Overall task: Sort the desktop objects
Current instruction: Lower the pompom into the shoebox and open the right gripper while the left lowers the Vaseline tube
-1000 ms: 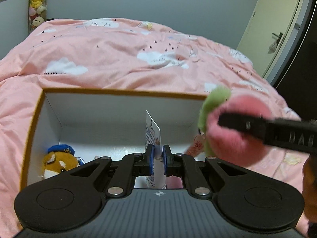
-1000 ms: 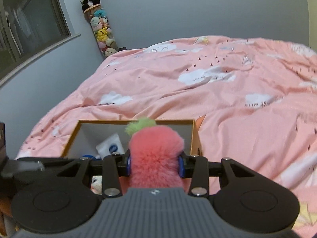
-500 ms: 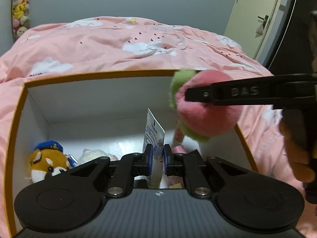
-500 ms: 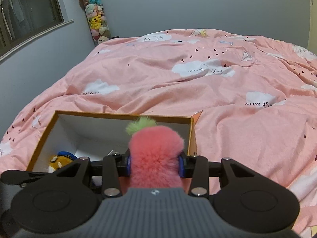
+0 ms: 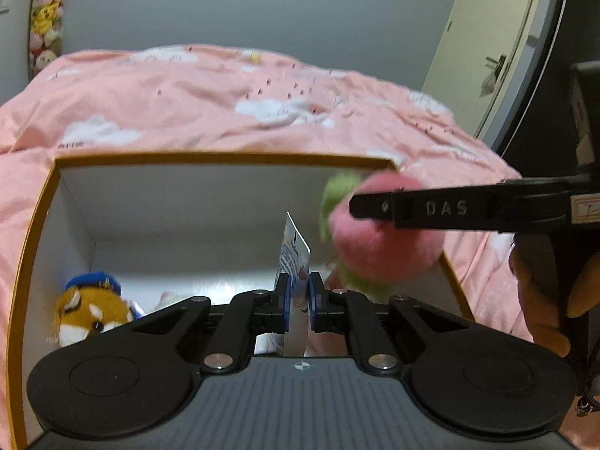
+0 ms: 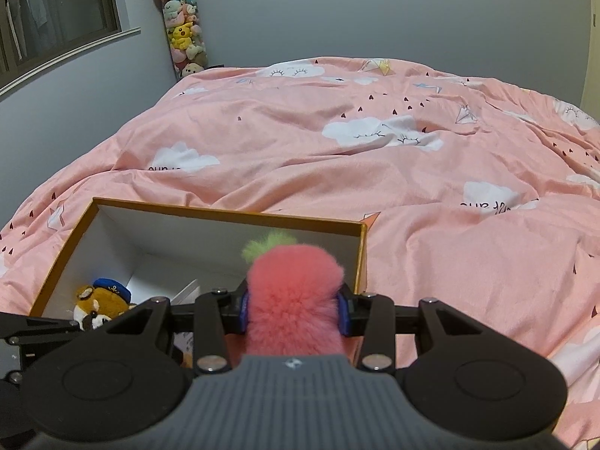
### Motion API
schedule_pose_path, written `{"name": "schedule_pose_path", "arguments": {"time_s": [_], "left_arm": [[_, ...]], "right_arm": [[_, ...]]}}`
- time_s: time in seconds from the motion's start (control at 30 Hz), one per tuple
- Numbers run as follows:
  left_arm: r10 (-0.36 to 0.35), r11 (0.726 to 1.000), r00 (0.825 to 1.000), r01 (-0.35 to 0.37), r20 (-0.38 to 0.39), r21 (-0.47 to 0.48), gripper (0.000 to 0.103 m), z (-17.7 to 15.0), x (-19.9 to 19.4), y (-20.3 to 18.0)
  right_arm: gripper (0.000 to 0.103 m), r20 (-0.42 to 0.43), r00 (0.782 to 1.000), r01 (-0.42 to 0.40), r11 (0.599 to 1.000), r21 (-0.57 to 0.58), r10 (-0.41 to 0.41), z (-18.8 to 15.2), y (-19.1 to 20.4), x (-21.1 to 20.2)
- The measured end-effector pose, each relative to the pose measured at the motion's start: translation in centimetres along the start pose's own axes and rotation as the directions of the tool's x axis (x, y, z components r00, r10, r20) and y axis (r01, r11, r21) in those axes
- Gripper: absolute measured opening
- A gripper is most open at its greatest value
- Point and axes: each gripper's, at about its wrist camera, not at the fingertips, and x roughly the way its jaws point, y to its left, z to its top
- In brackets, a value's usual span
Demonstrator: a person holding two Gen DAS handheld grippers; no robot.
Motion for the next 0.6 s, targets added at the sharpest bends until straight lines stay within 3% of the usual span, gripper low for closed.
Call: {"name": "schedule_pose_path", "arguments": {"time_s": [0.07,0.33,0.6], "left_arm": [[0.005,1.0,1.0,-0.005,-0.008,0.0,0.01,-0.2,0.4,0.1],[-0.003,0.997,0.999,0.006,-0.047,0.072,0.011,-1.4,0.0,-0.8],[-0.009,0.999,0.998,0.011,-0.066,0.037,0.012,-1.8,-0.3,-0.4]], "right_arm": [[0.035,-0.002,1.0,-0.001,1.0,0.002,0.001,0.0,0.0,0.1],[0.035,-0.001,1.0,-0.005,1.0,0.003,0.005,0.0,-0.1,0.1],[0.035,0.011,1.0,0.001,1.0,0.025,-0.001,-0.2,-0.4,-0.8]]}}
